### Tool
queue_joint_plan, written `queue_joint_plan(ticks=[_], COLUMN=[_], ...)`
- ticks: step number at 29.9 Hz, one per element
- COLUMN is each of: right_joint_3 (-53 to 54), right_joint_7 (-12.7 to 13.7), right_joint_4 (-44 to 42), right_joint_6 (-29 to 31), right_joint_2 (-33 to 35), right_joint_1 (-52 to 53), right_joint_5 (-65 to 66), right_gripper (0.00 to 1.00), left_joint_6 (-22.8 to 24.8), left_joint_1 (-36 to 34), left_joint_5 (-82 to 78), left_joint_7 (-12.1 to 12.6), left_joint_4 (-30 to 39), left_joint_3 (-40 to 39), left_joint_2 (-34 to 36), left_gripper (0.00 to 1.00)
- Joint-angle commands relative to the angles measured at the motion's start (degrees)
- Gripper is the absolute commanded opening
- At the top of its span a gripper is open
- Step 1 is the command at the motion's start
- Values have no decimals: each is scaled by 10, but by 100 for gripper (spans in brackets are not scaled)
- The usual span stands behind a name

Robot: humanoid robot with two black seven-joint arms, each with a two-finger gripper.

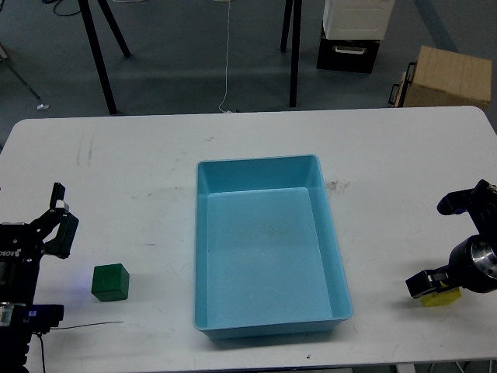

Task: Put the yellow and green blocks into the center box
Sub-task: 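Grasp the yellow cube with the right gripper and lift it, then carry the yellow cube over the blue tray and release it inside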

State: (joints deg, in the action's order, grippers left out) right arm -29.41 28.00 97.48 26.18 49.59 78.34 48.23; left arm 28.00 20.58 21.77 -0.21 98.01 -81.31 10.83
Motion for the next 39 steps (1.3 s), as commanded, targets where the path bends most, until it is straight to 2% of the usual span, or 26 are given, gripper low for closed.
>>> queue_joint_plan(ticks=[1, 3, 5, 6, 7, 10, 18, 21, 23, 26, 30, 34, 39], right_joint_3=[-1, -1, -1, -1, -1, 0, 46, 83, 90, 86, 54, 24, 6], right_joint_7=[0, 0, 0, 0, 0, 0, 0, 0, 0, 0, 0, 0, 0], right_joint_4=[0, -2, -4, -4, -4, -3, 5, 3, -2, -6, -38, -88, -137], right_joint_6=[-7, -10, -19, -25, -32, -47, -51, -52, -52, -51, -52, -53, -67], right_joint_2=[-4, -4, -4, -4, -4, -2, 34, 26, 4, -68, -188, -302, -389], right_joint_1=[-12, -15, -18, -18, -19, -17, 42, 94, 137, 202, 247, 247, 207], right_joint_5=[1, 1, 2, 2, 2, 2, -6, -22, -80, -167, -202, -202, -202], right_gripper=[80, 66, 44, 30, 21, 1, 0, 0, 0, 0, 0, 0, 0], left_joint_6=[0, 0, 0, 0, 0, 0, 0, 0, 0, 0, 0, 0, 0], left_joint_1=[-2, -2, -3, -4, -5, -8, -9, -9, -10, -10, -10, -11, -12], left_joint_5=[-1, -1, -1, -1, -1, -5, -21, -21, -21, -21, -21, -21, -20], left_joint_7=[0, 0, 0, 1, 0, 0, 0, 0, 0, 0, 0, 0, 1], left_joint_4=[-1, -2, -5, -5, -6, -6, -6, -7, -9, -10, -10, -11, -22], left_joint_3=[0, 0, 0, 0, 0, 0, 1, 1, 1, 1, 1, 1, 1], left_joint_2=[-1, -1, -1, -1, -1, -2, -8, -8, -8, -10, -11, -11, -11], left_gripper=[100, 100, 100, 100, 100, 100, 100, 100, 100, 100, 100, 100, 100])
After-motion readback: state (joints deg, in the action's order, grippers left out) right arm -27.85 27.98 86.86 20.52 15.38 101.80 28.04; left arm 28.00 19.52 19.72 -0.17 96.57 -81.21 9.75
